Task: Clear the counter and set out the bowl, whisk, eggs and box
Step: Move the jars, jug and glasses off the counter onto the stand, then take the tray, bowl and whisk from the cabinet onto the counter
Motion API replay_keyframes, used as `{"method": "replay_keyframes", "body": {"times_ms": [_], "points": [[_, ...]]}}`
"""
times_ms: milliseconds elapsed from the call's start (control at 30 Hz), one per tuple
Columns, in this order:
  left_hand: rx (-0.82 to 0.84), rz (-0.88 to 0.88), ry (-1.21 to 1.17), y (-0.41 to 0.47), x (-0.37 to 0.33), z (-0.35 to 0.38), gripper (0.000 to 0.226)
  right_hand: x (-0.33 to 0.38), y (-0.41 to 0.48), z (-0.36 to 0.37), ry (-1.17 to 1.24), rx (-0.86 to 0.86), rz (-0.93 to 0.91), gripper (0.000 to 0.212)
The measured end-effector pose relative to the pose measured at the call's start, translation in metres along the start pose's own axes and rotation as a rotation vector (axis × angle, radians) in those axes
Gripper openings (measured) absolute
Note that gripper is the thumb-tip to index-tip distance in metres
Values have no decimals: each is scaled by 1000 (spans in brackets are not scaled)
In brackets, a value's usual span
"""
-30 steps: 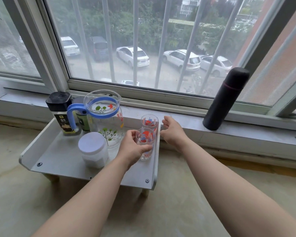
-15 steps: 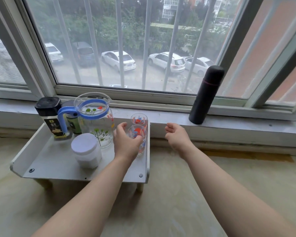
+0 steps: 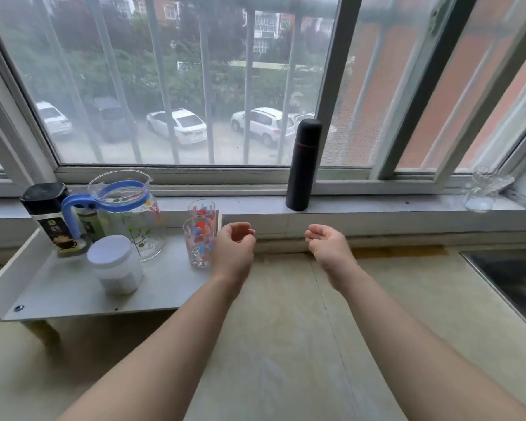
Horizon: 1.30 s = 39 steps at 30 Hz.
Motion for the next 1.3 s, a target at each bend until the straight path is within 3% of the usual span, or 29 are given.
{"method": "replay_keyframes", "body": {"times_ms": [333, 733, 1300], "points": [[106, -132, 56, -109, 35, 87, 17, -70, -75, -116, -9, -74, 63, 43], [84, -278, 51, -257, 107, 138, 19, -189, -178, -213, -30, -81, 180, 37], [153, -451, 195, -341, 234, 133, 17, -304, -247, -210, -181, -92, 293, 33]]}}
Point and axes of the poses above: each hand's wrist, its own y-axis towards the middle knuckle, its own z-axis out of the palm, x = y × z, the point moved 6 cm from there along y, towards the middle knuckle, and after that the axes turned 2 degrees about x, right-handed, at the moved point
